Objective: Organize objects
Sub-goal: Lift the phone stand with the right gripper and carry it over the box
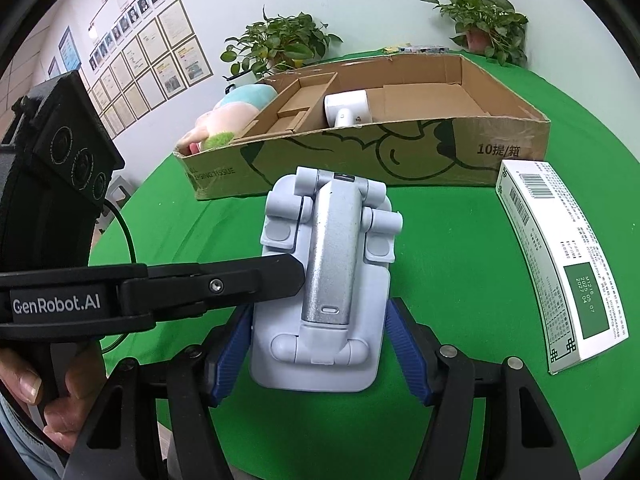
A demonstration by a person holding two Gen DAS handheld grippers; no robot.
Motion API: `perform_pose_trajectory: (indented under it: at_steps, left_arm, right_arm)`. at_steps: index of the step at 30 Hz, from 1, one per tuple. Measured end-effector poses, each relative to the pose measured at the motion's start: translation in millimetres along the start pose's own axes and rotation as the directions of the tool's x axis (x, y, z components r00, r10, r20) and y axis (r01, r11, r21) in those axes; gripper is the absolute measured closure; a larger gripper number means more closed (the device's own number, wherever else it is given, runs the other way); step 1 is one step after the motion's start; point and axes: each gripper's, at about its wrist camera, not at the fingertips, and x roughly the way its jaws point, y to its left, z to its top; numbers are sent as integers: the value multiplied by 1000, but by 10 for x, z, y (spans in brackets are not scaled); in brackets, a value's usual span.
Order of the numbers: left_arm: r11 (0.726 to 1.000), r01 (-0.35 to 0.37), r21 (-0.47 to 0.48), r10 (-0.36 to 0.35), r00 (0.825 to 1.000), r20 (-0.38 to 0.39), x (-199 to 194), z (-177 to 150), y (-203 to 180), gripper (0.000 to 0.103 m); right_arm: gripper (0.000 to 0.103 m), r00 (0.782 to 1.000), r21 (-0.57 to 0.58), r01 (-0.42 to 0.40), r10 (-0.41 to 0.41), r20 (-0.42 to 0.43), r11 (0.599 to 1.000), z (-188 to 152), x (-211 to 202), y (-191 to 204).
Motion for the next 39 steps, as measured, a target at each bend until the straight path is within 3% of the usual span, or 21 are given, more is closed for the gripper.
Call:
perform_pose_trajectory:
  at_steps: [15,25,29,34,39]
  left_arm:
    - [996,-32,89,20,991,131,-319,466,-449,90]
    - [989,-61,137,29,974,225,-432,1218,-858,90]
    - [989,-69,127,41,976,215,-354,1586,-865,90]
    - [989,-104,107,85,982,166,-111,1890,-797,90]
    - [989,-137,49,133,988,78,272,2030,-543,90]
  right_arm:
    - [39,994,-62,13,-6,109,998,528,-359,49]
    - [39,983,-131,28,-3,185,991,1432,-605,13]
    - [39,984,-138,31,-7,176,990,1841,-559,-42]
    - [40,995,-116,14,-2,100,993,2308,-288,-219]
    - [40,1000,-48,-18,19,8,999,2482,159,-476]
